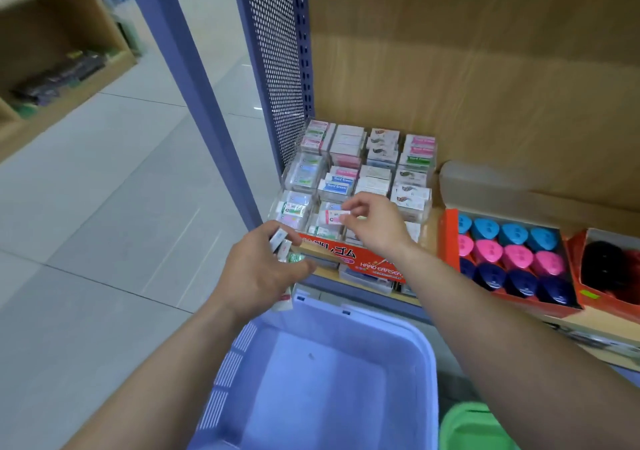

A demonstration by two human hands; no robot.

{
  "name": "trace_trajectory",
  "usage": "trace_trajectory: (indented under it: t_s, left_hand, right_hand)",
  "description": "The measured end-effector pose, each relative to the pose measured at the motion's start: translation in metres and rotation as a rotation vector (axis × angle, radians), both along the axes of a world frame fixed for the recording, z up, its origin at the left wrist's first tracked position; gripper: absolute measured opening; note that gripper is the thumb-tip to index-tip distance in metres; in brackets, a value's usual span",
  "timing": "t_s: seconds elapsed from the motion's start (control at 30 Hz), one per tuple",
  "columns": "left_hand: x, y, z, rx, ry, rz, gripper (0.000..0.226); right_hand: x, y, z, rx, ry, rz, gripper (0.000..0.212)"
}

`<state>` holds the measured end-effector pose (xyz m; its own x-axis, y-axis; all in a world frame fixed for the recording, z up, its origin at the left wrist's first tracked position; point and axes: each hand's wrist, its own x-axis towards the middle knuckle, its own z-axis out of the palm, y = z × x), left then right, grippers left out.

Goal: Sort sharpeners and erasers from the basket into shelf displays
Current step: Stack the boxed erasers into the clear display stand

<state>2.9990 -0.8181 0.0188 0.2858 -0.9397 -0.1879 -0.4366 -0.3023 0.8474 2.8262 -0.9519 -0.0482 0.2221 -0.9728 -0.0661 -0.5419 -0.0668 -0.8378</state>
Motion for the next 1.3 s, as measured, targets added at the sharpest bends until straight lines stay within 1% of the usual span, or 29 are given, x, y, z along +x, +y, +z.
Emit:
trace_trajectory:
  t_s: [0.1, 0.17, 0.23, 0.3, 0.37, 0.43, 0.47, 0.5, 0.57, 0.63, 0.7, 0.77, 1.0, 1.1, 1.23, 1.3]
  left_hand:
    - [0.009, -0.003, -0.005, -0.024, 0.041, 0.029, 0.031]
    - [0.015, -0.005, -0.008, -0.024, 0.098, 0.067, 0.038]
    - [0.019, -0.005, -0.009, -0.012, 0.152, 0.098, 0.043]
    - [0.02, -0.004, -0.008, -0.014, 0.19, 0.11, 0.042]
    - [0.02, -0.003, -0.007, -0.021, 0.213, 0.118, 0.041]
    - [0.019, -0.003, -0.007, -0.024, 0.231, 0.122, 0.04]
    - [0.018, -0.004, -0.008, -0.024, 0.247, 0.121, 0.039]
    - [0.016, -0.004, -0.008, -0.029, 0.266, 0.118, 0.038]
    - [0.011, -0.005, -0.008, -0.049, 0.296, 0.115, 0.034]
    - [0.003, -0.005, -0.006, -0.066, 0.314, 0.105, 0.03]
    - [-0.004, -0.006, -0.004, -0.075, 0.333, 0.092, 0.029]
    - [-0.013, -0.005, 0.001, -0.077, 0.365, 0.082, 0.03]
    - [-0.034, -0.001, 0.018, -0.075, 0.434, 0.001, 0.022]
    - [-0.041, 0.002, 0.025, -0.052, 0.511, -0.057, 0.021]
    - [-0.047, 0.0, 0.026, -0.047, 0.526, -0.068, 0.019]
    - [-0.049, -0.002, 0.026, -0.055, 0.521, -0.057, 0.019]
  right_hand:
    - [0.018, -0.004, -0.015, -0.071, 0.147, 0.098, 0.013]
    - [0.022, -0.005, -0.023, -0.106, 0.252, 0.18, 0.013]
    - [0.021, -0.008, -0.03, -0.132, 0.31, 0.243, 0.014]
    - [0.018, -0.008, -0.029, -0.13, 0.324, 0.27, 0.018]
    - [0.013, -0.002, -0.019, -0.129, 0.258, 0.215, 0.025]
    - [0.01, 0.016, 0.0, -0.096, 0.052, 0.13, 0.021]
    - [0.009, 0.028, 0.012, -0.027, -0.092, 0.12, 0.017]
    - [0.008, 0.041, 0.024, 0.064, -0.239, 0.14, 0.016]
    - [0.007, 0.067, 0.043, 0.22, -0.445, 0.232, 0.021]
    - [0.005, 0.087, 0.055, 0.27, -0.54, 0.296, 0.022]
    - [0.003, 0.096, 0.058, 0.258, -0.563, 0.264, 0.027]
    - [-0.001, 0.099, 0.059, 0.242, -0.537, 0.187, 0.031]
    - [-0.034, 0.105, 0.071, 0.363, -0.57, 0.088, 0.026]
    - [-0.045, 0.107, 0.074, 0.398, -0.563, 0.076, 0.021]
    - [-0.055, 0.107, 0.075, 0.444, -0.598, 0.109, 0.019]
    - [-0.06, 0.107, 0.075, 0.438, -0.608, 0.159, 0.023]
